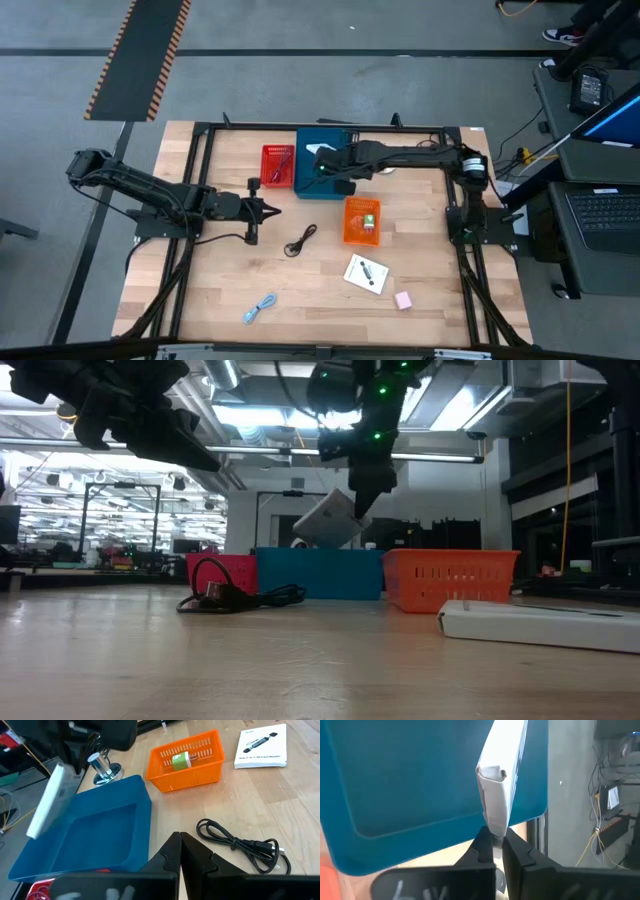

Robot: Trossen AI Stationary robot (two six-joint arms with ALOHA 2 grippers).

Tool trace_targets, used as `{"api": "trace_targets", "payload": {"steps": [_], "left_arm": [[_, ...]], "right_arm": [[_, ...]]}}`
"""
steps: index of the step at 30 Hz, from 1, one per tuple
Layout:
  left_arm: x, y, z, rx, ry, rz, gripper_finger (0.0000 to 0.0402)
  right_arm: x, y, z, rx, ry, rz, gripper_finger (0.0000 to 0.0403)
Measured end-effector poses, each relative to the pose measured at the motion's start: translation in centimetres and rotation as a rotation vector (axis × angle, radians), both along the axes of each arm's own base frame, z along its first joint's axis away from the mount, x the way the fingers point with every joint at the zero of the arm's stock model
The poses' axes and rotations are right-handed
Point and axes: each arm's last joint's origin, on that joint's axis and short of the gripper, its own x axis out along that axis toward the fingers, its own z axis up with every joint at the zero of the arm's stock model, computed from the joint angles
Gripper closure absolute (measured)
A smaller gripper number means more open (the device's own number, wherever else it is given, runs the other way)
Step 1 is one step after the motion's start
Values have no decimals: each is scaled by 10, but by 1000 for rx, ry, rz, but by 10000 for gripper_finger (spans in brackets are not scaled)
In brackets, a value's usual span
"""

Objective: Pick and place items into bin
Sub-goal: Put the left card reader box into the blue bin

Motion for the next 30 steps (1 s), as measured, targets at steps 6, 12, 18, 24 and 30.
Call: {"api": "trace_targets", "payload": {"steps": [6, 12, 18, 24, 30], "left_arm": [[0, 0, 0, 2, -1, 4, 400], [0, 0, 0, 3, 3, 4, 400], [0, 0, 0, -2, 2, 6, 400], [0, 0, 0, -4, 1, 7, 400], [0, 0, 0, -5, 1, 8, 400]], "right_arm": [[11, -9, -17, 1, 53, 17, 403], [13, -19, -33, 7, 103, 5, 403], [17, -29, -49, 10, 142, 8, 403], [18, -37, -59, 7, 167, 11, 403], [17, -44, -62, 11, 181, 9, 389]]}}
